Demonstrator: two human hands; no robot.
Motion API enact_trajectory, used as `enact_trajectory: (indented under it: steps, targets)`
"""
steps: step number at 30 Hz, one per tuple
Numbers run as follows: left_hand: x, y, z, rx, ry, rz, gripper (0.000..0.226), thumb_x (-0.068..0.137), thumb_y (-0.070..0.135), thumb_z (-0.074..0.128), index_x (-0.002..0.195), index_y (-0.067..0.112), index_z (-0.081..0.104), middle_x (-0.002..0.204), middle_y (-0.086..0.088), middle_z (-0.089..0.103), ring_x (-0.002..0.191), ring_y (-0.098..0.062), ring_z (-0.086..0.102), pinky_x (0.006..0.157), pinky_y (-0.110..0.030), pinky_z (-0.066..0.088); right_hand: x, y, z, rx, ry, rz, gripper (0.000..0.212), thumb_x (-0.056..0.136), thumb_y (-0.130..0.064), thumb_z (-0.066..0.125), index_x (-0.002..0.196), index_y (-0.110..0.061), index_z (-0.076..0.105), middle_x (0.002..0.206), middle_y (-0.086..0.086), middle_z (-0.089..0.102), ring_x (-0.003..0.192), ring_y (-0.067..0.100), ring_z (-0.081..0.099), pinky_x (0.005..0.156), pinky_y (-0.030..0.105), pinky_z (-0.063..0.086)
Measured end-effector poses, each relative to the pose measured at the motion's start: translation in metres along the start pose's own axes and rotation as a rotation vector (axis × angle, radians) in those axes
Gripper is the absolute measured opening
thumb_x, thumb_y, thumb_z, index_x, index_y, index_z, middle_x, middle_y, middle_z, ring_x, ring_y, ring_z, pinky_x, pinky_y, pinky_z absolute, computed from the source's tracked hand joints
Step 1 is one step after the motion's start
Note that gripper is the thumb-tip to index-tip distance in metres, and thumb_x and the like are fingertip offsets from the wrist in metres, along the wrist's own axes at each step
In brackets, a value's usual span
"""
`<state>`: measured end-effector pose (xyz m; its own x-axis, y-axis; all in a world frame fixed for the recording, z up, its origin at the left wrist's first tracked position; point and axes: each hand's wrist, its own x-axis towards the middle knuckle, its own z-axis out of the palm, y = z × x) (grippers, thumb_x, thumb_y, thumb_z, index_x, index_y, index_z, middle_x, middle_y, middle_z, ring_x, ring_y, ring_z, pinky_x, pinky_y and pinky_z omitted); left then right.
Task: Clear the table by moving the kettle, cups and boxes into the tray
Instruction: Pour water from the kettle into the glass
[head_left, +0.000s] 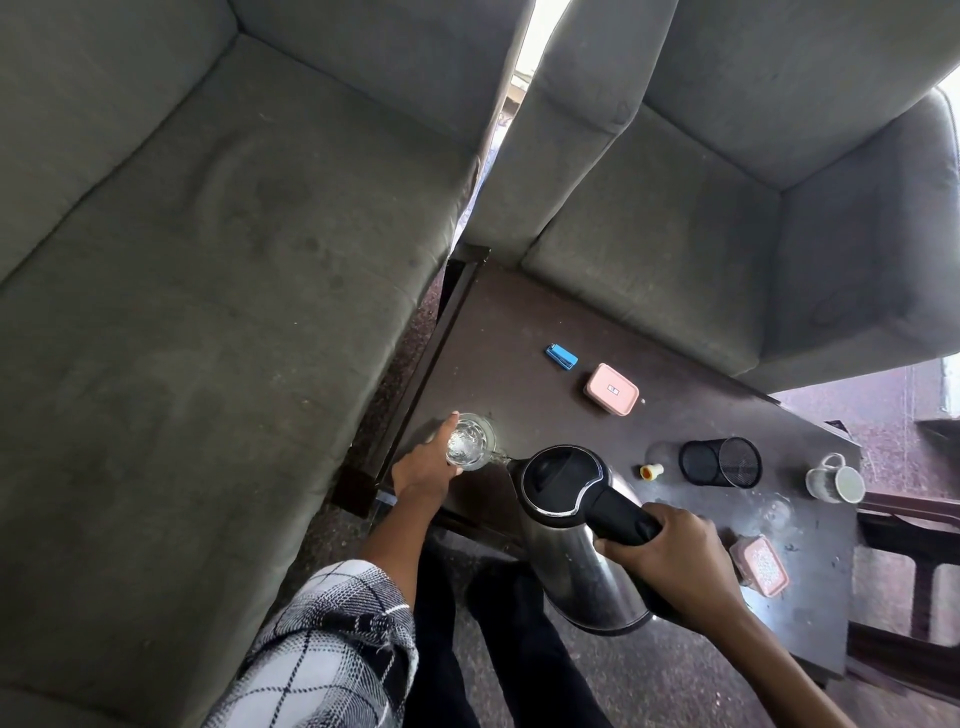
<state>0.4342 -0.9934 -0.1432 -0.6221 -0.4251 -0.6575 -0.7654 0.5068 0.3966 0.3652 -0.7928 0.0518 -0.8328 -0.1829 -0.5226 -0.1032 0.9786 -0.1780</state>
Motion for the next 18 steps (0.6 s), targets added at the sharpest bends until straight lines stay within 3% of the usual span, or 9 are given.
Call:
enact_trajectory:
  steps: [7,18]
  targets:
    - [0.0001,0.0017,-0.0017,0.015,-0.007,-0.009,0.079,0.088,0.031,0.061,0.146,0.045,0.009,0.122,-0.011,0.062,0.11,-0.027,0.06,0.086,-0.037,0.046,-0.0012,-0.0022,-0.002,0.012,-0.002,-0.01,0.037,0.06,-0.042,0.078,0.055,-0.021,0.048,0.054,-0.005,0.048,0.058,0.018,0.05,0.048,0.027,0.033]
    - [0.0013,-0.0006,0.001,0.01,-0.005,-0.003,0.079,0.088,0.03,0.061,0.146,0.044,0.009,0.122,-0.012,0.062,0.11,-0.028,0.06,0.086,-0.038,0.047,-0.001,-0.0007,-0.0032,0.017,0.0,-0.009,0.035,0.06,-0.042,0.079,0.058,-0.022,0.051,0.054,-0.004,0.051,0.059,0.019,0.052,0.049,0.027,0.035]
